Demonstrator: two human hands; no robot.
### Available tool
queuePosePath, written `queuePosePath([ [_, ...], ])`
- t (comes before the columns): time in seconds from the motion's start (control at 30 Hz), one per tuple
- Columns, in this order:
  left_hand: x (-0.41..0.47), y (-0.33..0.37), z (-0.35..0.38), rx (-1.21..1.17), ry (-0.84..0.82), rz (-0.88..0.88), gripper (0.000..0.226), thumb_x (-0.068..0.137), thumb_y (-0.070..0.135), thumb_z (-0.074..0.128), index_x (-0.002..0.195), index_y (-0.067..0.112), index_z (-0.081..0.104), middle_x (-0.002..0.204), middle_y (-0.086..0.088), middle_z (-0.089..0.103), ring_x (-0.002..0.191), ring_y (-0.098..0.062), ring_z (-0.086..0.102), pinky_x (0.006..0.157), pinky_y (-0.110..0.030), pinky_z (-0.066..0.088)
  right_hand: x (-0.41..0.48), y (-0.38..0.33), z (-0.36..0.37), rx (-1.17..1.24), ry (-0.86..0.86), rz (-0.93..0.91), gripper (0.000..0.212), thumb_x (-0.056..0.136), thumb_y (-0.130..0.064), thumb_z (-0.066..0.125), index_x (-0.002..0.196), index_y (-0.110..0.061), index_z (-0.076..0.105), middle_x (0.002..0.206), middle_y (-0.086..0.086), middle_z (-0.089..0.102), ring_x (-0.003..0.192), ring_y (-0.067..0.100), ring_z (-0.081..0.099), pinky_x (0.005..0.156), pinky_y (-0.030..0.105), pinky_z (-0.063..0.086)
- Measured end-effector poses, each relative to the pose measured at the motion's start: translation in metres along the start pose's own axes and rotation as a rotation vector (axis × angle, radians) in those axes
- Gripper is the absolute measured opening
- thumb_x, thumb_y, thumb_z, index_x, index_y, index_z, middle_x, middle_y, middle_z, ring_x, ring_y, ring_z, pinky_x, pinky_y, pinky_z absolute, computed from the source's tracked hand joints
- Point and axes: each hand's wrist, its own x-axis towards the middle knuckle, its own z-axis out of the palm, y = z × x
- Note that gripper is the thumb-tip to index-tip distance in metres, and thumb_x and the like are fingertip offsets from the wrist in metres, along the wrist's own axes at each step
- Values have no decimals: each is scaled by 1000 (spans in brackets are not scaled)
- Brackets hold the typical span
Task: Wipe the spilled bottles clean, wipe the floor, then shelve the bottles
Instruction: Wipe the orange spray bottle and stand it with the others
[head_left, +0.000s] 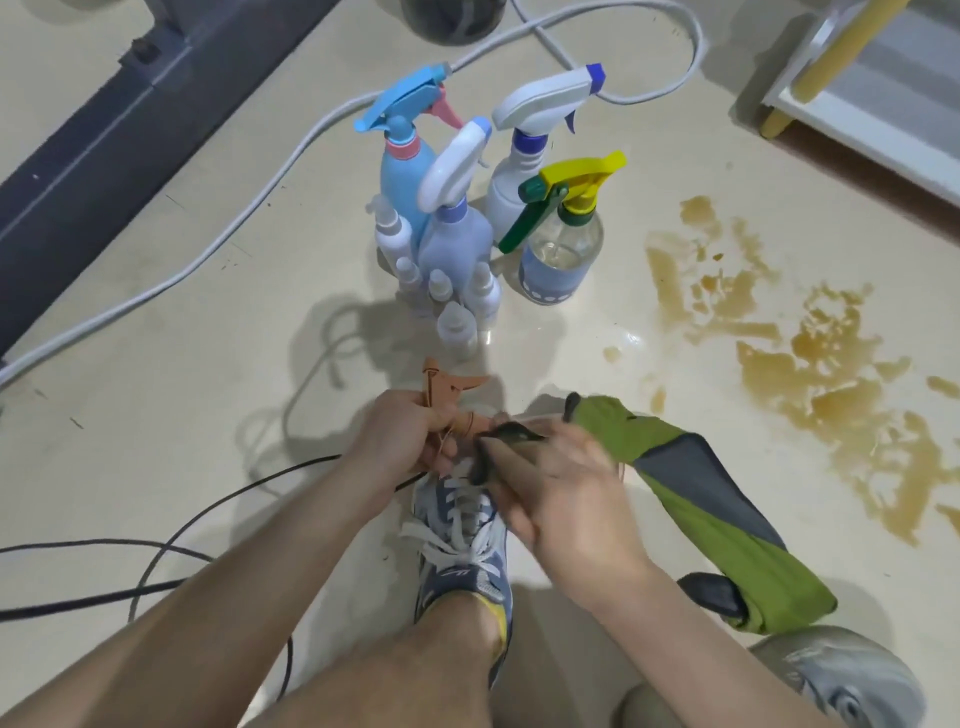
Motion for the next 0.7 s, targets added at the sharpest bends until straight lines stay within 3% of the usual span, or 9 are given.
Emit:
queuePosePath([
  [0.1,-5,-3,4,-59,-22,-39,20,98,10,50,85,7,65,57,-8,60,40,-17,54,45,-22,47,1,5,16,-43,-175,-11,44,96,-40,46,136,-26,58,138,7,56,119,28,52,105,43,39],
  [0.17,-7,-9,5,-121,-6,-48,19,99,10,47,88,5,62,54,-7,59,40,-18,54,43,-21,47,-11,27,19,-138,-229,75,48,98,-48,37,141,-32,49,145,6,50,130,28,47,110,48,30],
  [0.3,-10,-21,5,-211,18,-39,18,99,11,48,92,3,63,54,-7,59,41,-17,53,45,-23,51,-30,56,7,-23,-196,547,66,97,-64,13,142,-31,47,147,3,50,133,29,43,98,56,44],
  [0.37,-10,-23,7,-170,19,-13,20,100,11,47,94,2,64,54,-8,60,43,-19,55,51,-27,52,-23,35,12,-55,-144,525,58,101,-54,21,136,-23,57,141,4,56,129,28,49,98,55,45],
  [0.47,-14,-26,8,-19,40,90,18,99,5,49,92,3,66,58,-11,62,49,-22,59,53,-31,52,-5,-13,28,-79,-43,272,40,98,-36,42,128,-19,63,131,-1,62,125,20,55,108,48,33],
  [0.57,-22,-29,12,63,29,177,18,96,-3,50,91,7,64,59,-8,66,54,-23,63,61,-40,56,-18,1,17,-76,-150,24,43,97,-35,46,137,-22,56,136,-4,58,127,15,53,109,43,31],
  [0.63,-25,-28,14,110,-1,237,23,95,-6,50,95,12,64,62,-5,67,55,-15,63,60,-33,57,-44,41,7,-45,-174,110,35,99,-37,44,128,-26,61,122,-3,64,115,19,59,98,40,43],
  [0.7,-26,-25,18,191,-21,332,27,93,0,54,88,25,63,67,-2,69,59,-11,65,61,-29,57,-54,71,-11,88,-128,484,27,102,-38,39,88,-27,59,80,-6,62,79,23,58,70,34,45],
])
